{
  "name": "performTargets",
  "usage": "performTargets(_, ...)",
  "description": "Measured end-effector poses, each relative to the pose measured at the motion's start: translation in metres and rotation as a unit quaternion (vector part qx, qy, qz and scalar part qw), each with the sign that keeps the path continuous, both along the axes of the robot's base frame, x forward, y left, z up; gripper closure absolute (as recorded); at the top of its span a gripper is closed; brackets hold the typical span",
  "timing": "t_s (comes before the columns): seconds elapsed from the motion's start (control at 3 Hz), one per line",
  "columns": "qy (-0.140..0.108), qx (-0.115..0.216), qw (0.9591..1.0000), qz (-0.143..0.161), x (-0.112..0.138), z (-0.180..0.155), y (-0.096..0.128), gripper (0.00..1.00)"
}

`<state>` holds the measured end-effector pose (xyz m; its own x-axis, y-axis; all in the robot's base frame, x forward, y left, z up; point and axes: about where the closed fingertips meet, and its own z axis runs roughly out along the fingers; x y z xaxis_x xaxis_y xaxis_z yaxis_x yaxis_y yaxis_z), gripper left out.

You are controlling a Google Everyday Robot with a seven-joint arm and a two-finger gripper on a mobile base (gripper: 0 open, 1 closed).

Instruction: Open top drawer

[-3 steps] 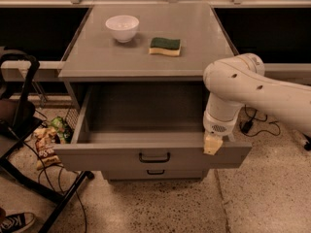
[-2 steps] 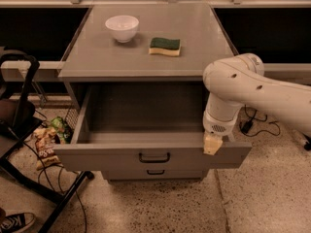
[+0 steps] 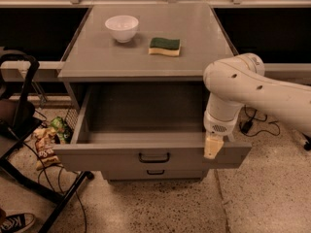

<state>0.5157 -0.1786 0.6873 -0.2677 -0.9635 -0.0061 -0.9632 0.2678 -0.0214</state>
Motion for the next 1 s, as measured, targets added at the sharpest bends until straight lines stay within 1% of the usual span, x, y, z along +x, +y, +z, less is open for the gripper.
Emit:
performTargets(0.33, 0.0, 0.0, 1.0, 0.0, 0.0, 0.0, 0.0, 0.0)
performTargets(0.67, 0.0, 0.0, 1.0, 0.0, 0.0, 0.0, 0.0, 0.0)
performTargets(1.0, 0.035, 0.031, 0.9986, -0.025, -0.07, -0.027, -0.004, 0.27)
